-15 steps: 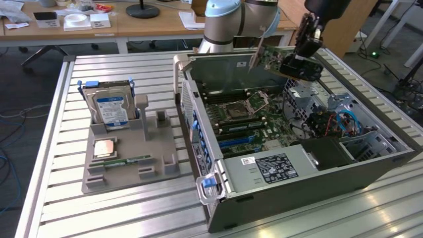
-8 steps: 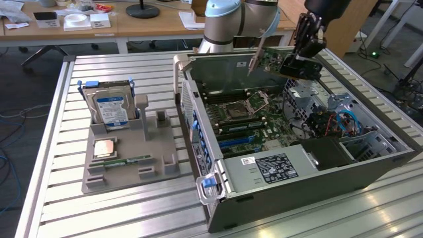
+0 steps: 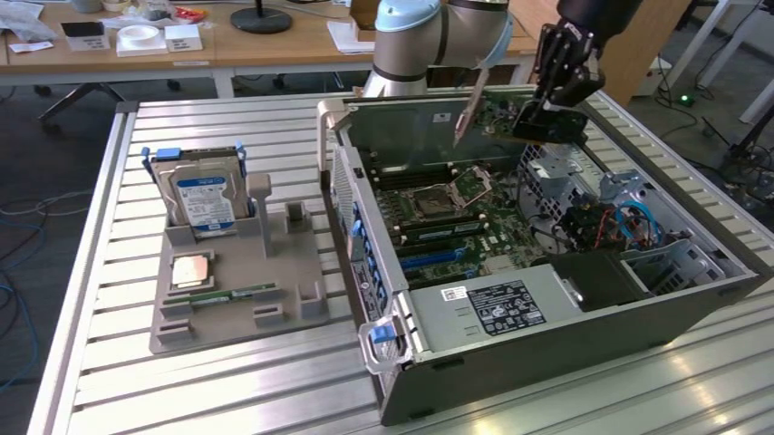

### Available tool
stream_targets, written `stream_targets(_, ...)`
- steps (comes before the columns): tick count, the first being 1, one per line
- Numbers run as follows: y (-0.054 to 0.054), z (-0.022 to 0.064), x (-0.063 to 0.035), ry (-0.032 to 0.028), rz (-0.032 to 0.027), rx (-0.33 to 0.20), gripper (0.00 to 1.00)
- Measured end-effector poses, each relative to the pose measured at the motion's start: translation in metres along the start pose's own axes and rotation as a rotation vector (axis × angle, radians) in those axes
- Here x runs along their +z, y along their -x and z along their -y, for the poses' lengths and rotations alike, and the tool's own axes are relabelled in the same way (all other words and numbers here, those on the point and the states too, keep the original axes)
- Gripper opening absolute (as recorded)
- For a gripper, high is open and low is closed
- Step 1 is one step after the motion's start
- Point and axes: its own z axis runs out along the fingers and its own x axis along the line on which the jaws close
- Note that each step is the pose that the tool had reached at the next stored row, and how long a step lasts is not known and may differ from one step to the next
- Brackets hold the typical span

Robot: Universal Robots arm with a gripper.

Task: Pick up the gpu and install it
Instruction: 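Insert the gpu into the slot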

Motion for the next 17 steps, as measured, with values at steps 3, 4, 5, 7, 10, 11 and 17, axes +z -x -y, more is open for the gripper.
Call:
stream_targets(3, 0.0, 0.0, 0.0001, 0.0016, -0.0039, -0.055, 0.27)
stream_targets(4, 0.0, 0.0, 0.0002, 0.0021, -0.0052, -0.073, 0.27)
stream_targets(5, 0.0, 0.0, 0.0002, 0.0026, -0.0066, -0.091, 0.27)
stream_targets(7, 0.0, 0.0, 0.0003, 0.0036, -0.0095, -0.127, 0.27)
stream_targets(10, 0.0, 0.0, 0.0005, 0.0053, -0.0138, -0.182, 0.27)
stream_targets(11, 0.0, 0.0, 0.0005, 0.0058, -0.0152, -0.2, 0.27)
stream_targets(17, 0.0, 0.0001, 0.0006, 0.0069, -0.0184, -0.24, 0.27)
